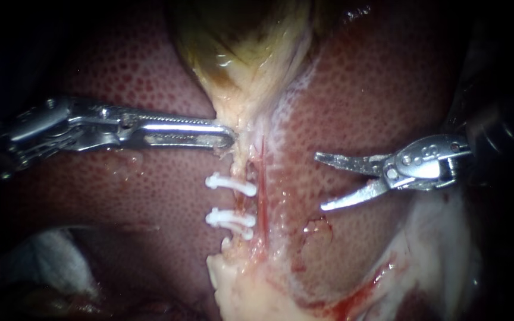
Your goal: Go to the cutting position left tube
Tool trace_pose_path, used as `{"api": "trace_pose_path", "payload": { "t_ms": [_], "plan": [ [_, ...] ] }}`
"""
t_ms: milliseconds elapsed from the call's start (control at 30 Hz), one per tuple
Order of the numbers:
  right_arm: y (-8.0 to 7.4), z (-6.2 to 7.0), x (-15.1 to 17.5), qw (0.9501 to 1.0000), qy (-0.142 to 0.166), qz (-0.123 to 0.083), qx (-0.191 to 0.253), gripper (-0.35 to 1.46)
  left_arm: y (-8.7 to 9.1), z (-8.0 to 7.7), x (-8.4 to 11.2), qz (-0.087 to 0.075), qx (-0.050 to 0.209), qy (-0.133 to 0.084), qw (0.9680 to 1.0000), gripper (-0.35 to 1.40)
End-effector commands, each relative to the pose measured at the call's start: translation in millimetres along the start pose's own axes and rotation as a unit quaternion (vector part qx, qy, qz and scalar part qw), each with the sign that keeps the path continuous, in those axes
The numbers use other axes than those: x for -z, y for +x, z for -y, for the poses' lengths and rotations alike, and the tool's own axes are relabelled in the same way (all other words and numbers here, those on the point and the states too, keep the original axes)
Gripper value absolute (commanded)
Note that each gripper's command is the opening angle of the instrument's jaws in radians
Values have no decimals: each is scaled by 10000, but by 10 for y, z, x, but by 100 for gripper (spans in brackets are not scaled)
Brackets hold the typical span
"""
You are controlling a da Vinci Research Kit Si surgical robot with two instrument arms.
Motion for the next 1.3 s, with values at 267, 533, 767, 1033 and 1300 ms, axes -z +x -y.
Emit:
{"api": "trace_pose_path", "payload": {
  "t_ms": [267, 533, 767, 1033, 1300],
  "plan": [
    [-2, 2, -1, 10000, 36, -27, 9, 143, 24, -2, 32, -1, 67, -24, 10000, -35],
    [-2, 3, -1, 10000, 64, -38, 11, 143, 81, -19, 104, -300, 62, 75, 9995, -35],
    [-2, 3, -3, 10000, 86, -48, 12, 143, 93, -34, 121, -368, 51, 95, 9993, -35],
    [-15, 12, -34, 9995, 273, 115, -123, 143, 92, -41, 121, -375, 49, 118, 9992, -35],
    [-54, 21, -105, 9969, 517, 354, -469, 143, 91, -45, 120, -384, 48, 148, 9991, -35]
  ]
}}
